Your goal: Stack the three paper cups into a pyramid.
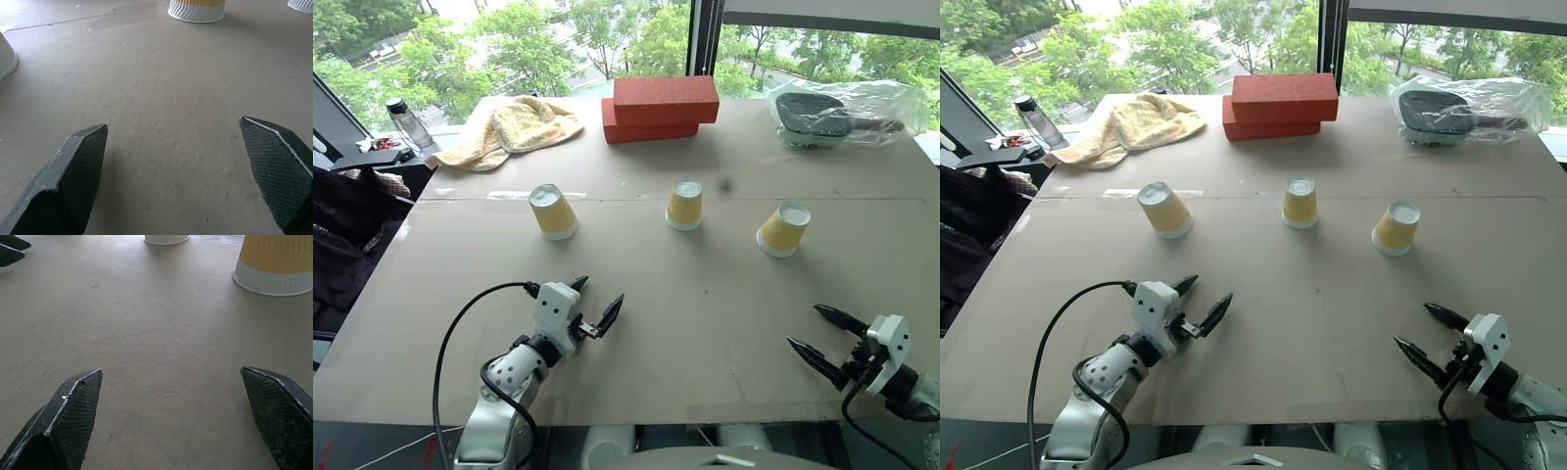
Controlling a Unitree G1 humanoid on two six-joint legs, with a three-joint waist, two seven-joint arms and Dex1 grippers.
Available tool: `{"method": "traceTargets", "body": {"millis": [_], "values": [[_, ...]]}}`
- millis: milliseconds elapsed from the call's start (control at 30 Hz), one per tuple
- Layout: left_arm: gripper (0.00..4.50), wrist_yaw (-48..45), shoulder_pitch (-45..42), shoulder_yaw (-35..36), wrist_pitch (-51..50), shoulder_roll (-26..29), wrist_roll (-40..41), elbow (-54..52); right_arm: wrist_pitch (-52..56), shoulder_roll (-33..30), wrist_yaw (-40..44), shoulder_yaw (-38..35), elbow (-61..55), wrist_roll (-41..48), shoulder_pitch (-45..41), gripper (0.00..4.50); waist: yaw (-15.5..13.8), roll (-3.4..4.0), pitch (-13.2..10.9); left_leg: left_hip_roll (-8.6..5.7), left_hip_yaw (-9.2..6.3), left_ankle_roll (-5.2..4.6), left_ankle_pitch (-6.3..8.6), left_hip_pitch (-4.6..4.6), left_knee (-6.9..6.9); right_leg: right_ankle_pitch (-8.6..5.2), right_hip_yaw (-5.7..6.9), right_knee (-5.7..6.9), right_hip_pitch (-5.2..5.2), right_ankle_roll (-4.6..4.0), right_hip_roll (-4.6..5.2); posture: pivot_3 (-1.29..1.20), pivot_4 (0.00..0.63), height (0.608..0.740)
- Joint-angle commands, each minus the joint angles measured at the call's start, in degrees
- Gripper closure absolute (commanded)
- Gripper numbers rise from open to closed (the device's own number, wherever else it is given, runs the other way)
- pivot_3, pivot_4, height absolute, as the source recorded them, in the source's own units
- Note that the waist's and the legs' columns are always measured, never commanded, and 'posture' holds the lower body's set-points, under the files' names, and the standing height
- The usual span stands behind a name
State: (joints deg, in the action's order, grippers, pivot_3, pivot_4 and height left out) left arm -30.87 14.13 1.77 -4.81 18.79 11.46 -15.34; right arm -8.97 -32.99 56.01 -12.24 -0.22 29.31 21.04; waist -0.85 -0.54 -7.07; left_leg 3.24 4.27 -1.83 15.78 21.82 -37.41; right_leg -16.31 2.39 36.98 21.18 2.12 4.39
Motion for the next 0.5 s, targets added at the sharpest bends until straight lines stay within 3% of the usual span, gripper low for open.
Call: {"method": "traceTargets", "body": {"millis": [33, 500], "values": [[0.09, -2.45, 0.92, 0.04, -0.89, 1.57, 2.49, -2.52, -0.14, 0.45, 0.43, -0.48, -0.86, 0.0, -1.57, 0.0, 0.01, 0.0, 0.0, 0.0, 0.0, 0.0, 0.0, 0.0, 0.0, 0.0, 0.0, 0.0, 0.0, 0.0, 0.0, 0.0, 0.15, 0.73], [0.09, -5.31, 0.24, 1.84, -0.45, 4.62, 5.48, -3.14, -0.92, 2.39, 1.96, 1.33, 3.61, -2.13, -7.72, 0.0, 0.06, 0.0, -0.1, 0.03, -0.02, 0.0, 0.0, 0.04, 0.0, 0.0, -0.06, 0.02, 0.05, 0.0, -0.14, 0.0, 0.15, 0.73]]}}
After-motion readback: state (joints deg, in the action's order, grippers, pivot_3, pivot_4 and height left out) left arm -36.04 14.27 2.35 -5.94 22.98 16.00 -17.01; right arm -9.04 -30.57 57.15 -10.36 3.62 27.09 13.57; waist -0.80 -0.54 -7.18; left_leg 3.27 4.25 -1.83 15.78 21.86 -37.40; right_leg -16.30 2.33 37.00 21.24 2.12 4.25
